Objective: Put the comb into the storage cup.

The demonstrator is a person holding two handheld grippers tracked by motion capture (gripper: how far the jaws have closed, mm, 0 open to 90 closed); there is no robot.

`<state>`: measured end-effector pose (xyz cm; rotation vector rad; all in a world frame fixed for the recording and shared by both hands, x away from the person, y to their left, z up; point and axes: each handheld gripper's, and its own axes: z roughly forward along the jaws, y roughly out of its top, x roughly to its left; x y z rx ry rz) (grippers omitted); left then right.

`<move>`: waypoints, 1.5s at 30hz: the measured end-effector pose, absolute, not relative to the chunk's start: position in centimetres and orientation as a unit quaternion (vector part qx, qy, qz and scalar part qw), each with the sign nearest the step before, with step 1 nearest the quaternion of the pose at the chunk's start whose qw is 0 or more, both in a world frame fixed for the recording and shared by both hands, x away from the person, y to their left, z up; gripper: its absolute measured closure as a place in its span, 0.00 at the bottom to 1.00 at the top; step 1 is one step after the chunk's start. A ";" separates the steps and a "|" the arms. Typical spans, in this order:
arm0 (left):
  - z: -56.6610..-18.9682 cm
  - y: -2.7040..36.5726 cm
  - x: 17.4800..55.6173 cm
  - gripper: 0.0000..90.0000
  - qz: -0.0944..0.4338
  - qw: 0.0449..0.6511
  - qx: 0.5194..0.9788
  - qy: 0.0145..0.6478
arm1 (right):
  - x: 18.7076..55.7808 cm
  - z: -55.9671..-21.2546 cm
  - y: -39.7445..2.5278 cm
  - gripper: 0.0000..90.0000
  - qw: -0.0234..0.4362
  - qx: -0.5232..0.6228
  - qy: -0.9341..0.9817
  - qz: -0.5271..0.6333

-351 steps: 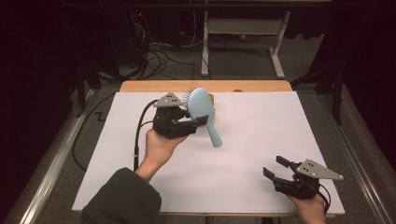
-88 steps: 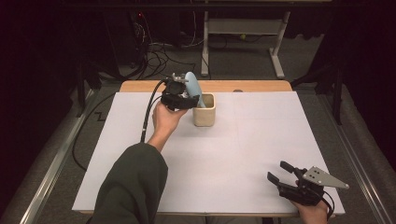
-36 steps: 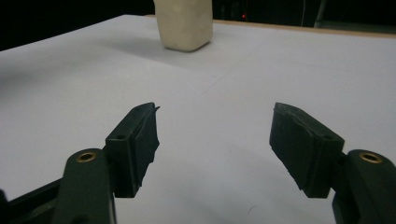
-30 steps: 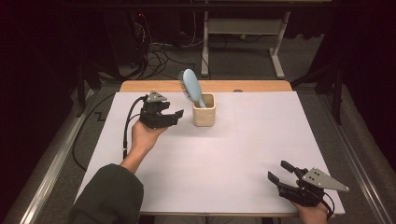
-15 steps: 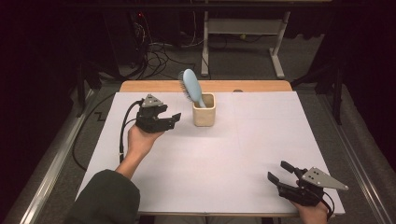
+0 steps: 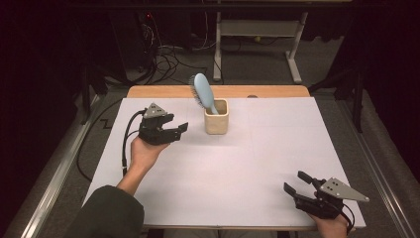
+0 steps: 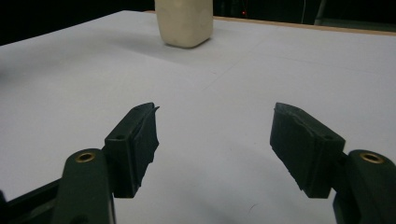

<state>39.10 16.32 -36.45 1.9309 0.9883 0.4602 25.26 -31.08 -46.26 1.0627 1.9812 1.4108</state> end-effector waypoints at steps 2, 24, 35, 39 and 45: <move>-36.5 16.4 39.0 0.40 0.184 0.446 0.780 0.399 | 25.3 -46.3 -31.1 0.36 0.241 0.388 0.725 0.516; -37.3 18.5 37.2 0.39 0.182 0.456 0.772 0.404 | 25.3 -46.3 -31.1 0.36 0.241 0.390 0.725 0.515; -36.9 19.7 36.0 0.38 0.187 0.473 0.758 0.409 | 25.2 -46.2 -31.1 0.36 0.244 0.389 0.726 0.512; -36.9 20.0 35.6 0.38 0.193 0.473 0.756 0.410 | 25.3 -46.2 -31.1 0.36 0.243 0.389 0.725 0.513; -36.9 20.4 35.3 0.38 0.199 0.475 0.753 0.410 | 25.3 -46.3 -31.1 0.36 0.242 0.390 0.725 0.514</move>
